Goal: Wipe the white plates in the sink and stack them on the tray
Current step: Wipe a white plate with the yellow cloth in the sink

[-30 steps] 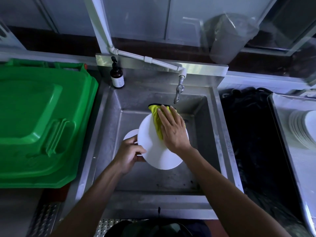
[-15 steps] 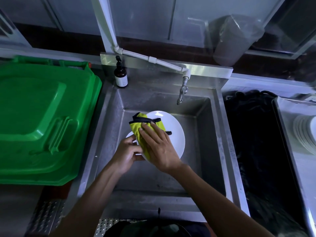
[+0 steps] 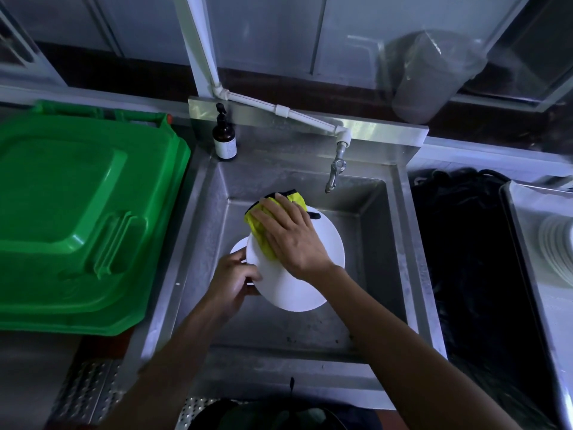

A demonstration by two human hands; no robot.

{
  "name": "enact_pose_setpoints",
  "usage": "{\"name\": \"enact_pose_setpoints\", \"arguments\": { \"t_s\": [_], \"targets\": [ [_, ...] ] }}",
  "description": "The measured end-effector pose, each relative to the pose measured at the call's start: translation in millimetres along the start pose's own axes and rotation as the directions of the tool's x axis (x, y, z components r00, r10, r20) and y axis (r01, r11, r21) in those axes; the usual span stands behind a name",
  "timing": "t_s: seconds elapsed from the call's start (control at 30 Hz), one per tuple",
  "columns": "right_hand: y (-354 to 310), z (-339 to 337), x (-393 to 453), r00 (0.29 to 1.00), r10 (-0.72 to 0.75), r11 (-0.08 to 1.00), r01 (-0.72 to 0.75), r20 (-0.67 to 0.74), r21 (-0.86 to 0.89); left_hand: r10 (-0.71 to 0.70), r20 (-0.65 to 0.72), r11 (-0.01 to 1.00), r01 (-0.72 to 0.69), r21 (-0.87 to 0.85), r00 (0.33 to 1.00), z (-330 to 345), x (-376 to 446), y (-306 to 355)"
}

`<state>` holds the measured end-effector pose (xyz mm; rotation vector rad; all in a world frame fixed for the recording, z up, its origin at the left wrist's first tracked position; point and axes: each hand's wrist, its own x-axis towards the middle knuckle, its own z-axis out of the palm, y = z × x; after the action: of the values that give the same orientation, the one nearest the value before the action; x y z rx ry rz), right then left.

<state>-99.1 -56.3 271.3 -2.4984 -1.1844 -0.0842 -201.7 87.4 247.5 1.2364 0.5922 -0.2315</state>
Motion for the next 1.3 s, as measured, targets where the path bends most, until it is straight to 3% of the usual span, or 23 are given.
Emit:
{"name": "enact_pose_setpoints", "arguments": {
  "t_s": [0.23, 0.63, 0.8, 1.1, 1.3],
  "targets": [
    [18.0, 6.6, 11.8, 0.981, 0.176, 0.984, -0.174, -0.087, 0.024, 0.041, -0.107, 0.993, -0.052, -0.108, 0.993, 3.0, -1.9, 0.9],
    [26.8, 46.3, -21.0, 0.800, 0.591, 0.806, -0.585, -0.097, 0.089, 0.052, -0.253, 0.956, -0.122, -0.268, 0.966, 7.9, 11.0, -3.7],
    [-0.8, 62.3, -37.2, 0.746, 0.659, 0.750, -0.642, -0.099, 0.160, 0.038, -0.269, 0.917, -0.140, -0.373, 0.962, 18.6, 15.5, 0.6],
    [-46.3, 70.9, -47.2, 0.724, 0.681, 0.719, -0.634, -0.106, 0.284, 0.041, -0.307, 0.901, -0.168, -0.401, 0.951, 27.9, 19.4, 3.9],
    [-36.1, 57.7, -45.4, 0.576, 0.808, 0.567, -0.704, -0.123, 0.428, 0.020, -0.277, 0.910, -0.132, -0.392, 0.961, 25.3, 21.0, 1.2]
  ]
}}
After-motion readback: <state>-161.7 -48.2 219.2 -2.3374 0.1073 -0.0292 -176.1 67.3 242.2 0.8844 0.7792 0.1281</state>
